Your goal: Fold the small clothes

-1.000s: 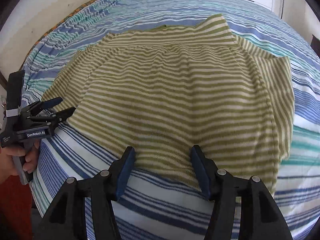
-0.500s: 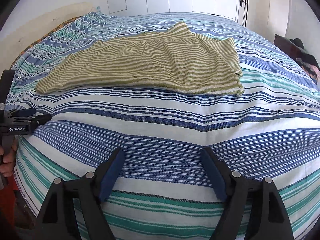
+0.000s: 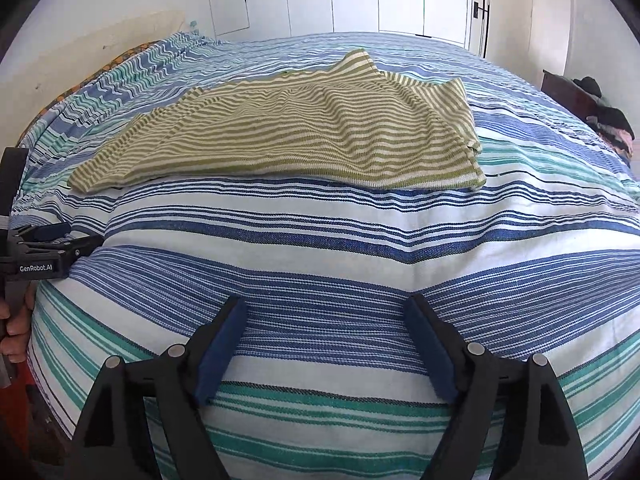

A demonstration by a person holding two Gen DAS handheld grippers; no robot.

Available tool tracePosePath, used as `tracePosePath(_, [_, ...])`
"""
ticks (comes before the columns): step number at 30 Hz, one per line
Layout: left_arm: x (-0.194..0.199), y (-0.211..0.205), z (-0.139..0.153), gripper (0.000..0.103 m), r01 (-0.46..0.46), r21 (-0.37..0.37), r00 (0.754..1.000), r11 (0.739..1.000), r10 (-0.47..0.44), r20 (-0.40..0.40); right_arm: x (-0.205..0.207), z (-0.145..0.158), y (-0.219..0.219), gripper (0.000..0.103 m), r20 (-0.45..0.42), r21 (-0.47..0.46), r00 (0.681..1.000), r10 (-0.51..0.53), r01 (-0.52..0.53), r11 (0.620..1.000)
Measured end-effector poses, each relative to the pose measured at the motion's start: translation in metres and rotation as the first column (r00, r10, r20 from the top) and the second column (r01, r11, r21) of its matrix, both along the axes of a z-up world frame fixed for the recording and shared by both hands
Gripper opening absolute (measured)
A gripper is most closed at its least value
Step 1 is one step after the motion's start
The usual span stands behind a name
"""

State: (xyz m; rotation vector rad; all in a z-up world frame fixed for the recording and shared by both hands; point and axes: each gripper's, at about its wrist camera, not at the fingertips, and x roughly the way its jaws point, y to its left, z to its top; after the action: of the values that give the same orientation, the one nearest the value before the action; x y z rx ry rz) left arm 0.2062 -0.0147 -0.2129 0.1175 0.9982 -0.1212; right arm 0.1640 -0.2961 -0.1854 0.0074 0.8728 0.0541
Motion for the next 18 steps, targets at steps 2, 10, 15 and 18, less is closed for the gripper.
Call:
tracePosePath(2, [0.0003, -0.0003, 0.0, 0.102, 0.0, 0.0, 1.0, 1.0, 0.0, 0.0, 0.0, 0.0, 0.0007, 0.081, 0.002, 0.0, 1.0, 0.0, 0.0, 1.0])
tracePosePath(10, [-0.001, -0.0016, -0.0006, 0.102, 0.0, 0.007, 1.0, 1.0, 0.0, 0.012, 0.0, -0.0006, 0.0009, 0.081, 0.004, 0.0, 1.0, 0.0, 0.0, 1.0])
tracePosePath(15, [-0.0005, -0.0022, 0.0002, 0.102, 0.002, 0.012, 1.0, 1.0, -0.002, 0.012, -0.0003, -0.0004, 0.0013, 0.082, 0.005, 0.002, 1.0, -0.001, 0.001, 1.0])
tracePosePath(18, [-0.0019, -0.0038, 0.0006, 0.102, 0.003, 0.019, 1.0, 1.0, -0.004, 0.018, -0.0003, -0.0003, 0.0015, 0.082, 0.006, 0.003, 1.0, -0.001, 0.001, 1.0])
